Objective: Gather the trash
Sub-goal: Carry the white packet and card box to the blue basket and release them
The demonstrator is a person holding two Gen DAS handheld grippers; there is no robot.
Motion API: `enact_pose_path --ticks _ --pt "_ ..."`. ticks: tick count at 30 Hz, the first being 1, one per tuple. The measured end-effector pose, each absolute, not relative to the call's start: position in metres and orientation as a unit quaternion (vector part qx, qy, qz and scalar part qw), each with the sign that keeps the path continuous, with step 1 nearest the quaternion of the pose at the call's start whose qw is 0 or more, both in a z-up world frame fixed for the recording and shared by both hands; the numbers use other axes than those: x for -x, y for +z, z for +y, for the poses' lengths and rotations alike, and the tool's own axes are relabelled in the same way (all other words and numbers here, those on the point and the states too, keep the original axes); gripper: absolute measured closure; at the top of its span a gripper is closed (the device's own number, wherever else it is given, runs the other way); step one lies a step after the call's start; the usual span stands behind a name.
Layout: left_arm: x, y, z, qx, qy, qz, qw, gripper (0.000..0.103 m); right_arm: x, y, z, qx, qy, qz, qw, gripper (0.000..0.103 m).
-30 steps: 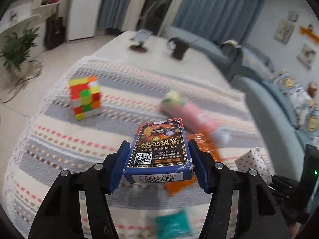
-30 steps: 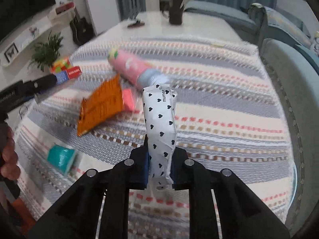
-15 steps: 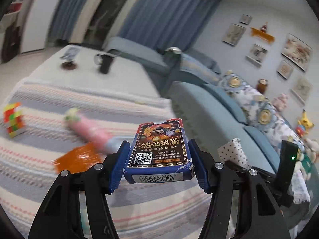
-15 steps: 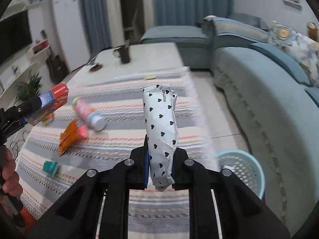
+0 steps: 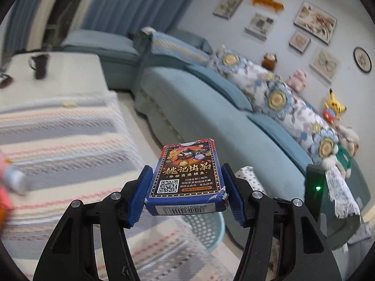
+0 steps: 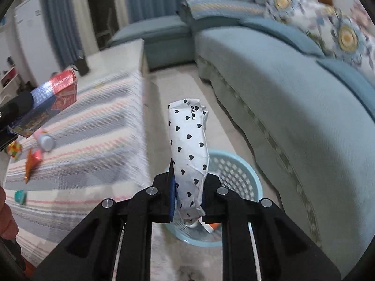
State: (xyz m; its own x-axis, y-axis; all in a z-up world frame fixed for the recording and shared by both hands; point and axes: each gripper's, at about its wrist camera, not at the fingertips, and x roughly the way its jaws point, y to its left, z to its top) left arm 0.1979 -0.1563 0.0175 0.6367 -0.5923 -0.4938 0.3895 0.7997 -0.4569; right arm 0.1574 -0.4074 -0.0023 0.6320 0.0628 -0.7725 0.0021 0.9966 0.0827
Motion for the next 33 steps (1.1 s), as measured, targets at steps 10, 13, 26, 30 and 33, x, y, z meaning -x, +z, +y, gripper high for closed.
enact_pose_path --ticks 10,13,26,30,33 --pt "-0.225 -0.056 -0.232 0.122 -0.301 0.401 0.856 0.045 -0.178 -0.097 -0.454 -0.115 -0.027 0.528 0.841 0.089" --pt "-0.228 -0.07 -0.239 0.122 -0.3 0.413 0.851 0.044 -0.178 -0.108 -0.456 -0.122 -0.033 0.539 0.833 0.087" --pt "-0.213 -0.062 -0.185 0.136 -0.274 0.402 0.863 0.033 -0.174 -0.099 -0.46 -0.136 -0.047 0.531 0.835 0.052" --pt "-0.201 -0.051 -0.158 0.14 -0.255 0.395 0.872 0.033 -0.172 -0.082 -0.443 -0.119 -0.028 0.514 0.849 0.052" --pt "-0.187 -0.037 -0.129 0.146 -0.231 0.384 0.882 0.033 -0.168 -0.062 -0.423 -0.094 -0.012 0.496 0.863 0.052"
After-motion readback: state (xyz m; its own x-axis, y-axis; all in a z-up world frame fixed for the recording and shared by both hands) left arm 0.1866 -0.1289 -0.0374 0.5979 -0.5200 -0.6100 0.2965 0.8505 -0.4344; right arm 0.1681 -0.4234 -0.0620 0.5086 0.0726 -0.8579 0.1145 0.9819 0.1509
